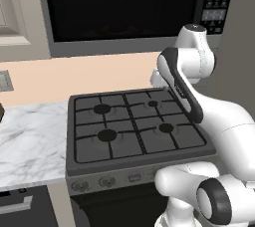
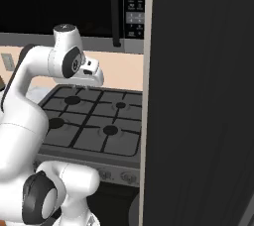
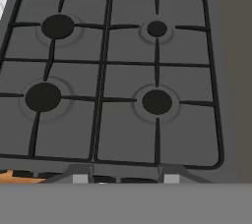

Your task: Retrieve the reheated potato from the microwave, then place the potato, cheese, and condiment on the cutting board.

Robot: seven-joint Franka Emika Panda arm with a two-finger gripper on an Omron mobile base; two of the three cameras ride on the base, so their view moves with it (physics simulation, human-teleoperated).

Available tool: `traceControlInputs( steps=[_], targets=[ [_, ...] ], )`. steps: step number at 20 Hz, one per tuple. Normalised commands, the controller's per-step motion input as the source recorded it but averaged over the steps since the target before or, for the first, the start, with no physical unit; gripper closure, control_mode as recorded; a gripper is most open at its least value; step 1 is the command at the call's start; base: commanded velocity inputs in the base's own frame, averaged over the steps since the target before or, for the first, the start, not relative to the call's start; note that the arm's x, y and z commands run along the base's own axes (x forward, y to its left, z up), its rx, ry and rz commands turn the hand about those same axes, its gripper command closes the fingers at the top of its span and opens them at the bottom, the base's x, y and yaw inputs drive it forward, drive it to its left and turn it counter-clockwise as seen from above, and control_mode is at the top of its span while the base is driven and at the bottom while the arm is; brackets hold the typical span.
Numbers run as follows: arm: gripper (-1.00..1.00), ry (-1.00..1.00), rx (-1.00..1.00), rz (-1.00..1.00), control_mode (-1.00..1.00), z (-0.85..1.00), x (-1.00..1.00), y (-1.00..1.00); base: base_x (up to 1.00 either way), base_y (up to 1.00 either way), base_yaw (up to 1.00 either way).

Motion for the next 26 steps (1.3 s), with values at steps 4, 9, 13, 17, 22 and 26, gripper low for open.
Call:
traceControlInputs(
  steps=[4,9,13,17,22,26],
  targets=[
    [-1.00,-0.01,0.00,0.00,-1.00,0.00,-0.02,0.00,0.00,0.00,0.00],
    [-1.00,-0.08,0.00,-0.07,-1.00,0.00,-0.17,-0.04,0.00,0.00,0.00],
    [-1.00,-0.40,0.00,-0.15,-1.00,0.03,-0.32,-0.10,0.00,0.00,0.00],
    [-1.00,-0.32,0.00,-0.04,-1.00,0.22,-0.16,-0.13,0.00,0.00,0.00],
    [-1.00,-0.26,0.00,0.00,-1.00,0.37,-0.12,-0.15,0.00,0.00,0.00],
    [-1.00,-0.15,-0.01,0.00,-1.00,0.54,-0.06,-0.13,0.00,0.00,0.00]
  ],
)
